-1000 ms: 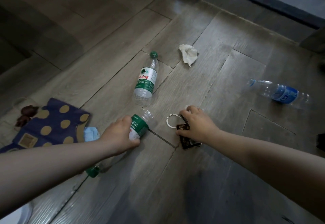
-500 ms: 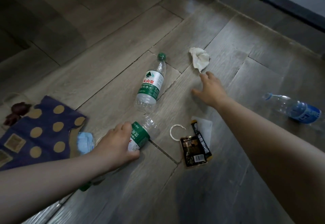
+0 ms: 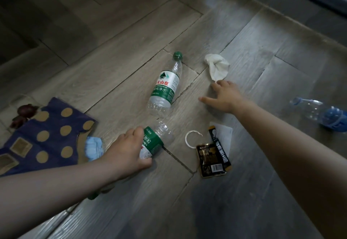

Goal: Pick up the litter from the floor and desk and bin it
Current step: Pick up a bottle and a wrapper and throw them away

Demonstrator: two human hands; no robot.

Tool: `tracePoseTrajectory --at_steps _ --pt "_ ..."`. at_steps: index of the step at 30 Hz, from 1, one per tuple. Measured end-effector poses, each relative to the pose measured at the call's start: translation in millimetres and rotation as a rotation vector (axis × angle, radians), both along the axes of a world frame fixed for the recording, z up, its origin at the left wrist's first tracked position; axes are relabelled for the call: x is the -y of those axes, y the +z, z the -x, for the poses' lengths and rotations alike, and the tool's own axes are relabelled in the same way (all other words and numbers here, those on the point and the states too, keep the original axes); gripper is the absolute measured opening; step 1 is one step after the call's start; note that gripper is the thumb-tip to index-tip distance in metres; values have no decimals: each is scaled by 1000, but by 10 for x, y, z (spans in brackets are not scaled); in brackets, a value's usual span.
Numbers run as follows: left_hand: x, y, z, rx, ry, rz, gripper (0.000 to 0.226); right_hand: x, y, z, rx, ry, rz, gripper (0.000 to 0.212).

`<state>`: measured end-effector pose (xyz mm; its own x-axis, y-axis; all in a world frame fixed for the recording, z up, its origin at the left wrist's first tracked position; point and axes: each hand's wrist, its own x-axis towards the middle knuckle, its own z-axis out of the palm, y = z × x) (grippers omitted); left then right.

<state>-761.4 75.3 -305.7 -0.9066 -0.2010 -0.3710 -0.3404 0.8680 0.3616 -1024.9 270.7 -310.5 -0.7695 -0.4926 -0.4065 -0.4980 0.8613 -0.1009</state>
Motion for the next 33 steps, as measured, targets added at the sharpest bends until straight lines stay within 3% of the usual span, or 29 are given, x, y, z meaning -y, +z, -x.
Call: tracePoseTrajectory --at_steps 11,17,23,26,33 --pt "22 59 18 74 -16 -13 65 -576 447 -1065 231 50 21 73" --pt "16 97 32 108 -2 -23 70 -723 505 -1398 191 -115 76 71" --pt "13 98 31 109 -14 -4 72 -778 455 -1397 314 -182 -24 144" --pt "13 93 33 109 -11 -2 73 -716 311 -1461 295 -212 -6 154" --pt "23 63 33 96 -9 -3 71 -451 91 -1553 161 -281 -29 154"
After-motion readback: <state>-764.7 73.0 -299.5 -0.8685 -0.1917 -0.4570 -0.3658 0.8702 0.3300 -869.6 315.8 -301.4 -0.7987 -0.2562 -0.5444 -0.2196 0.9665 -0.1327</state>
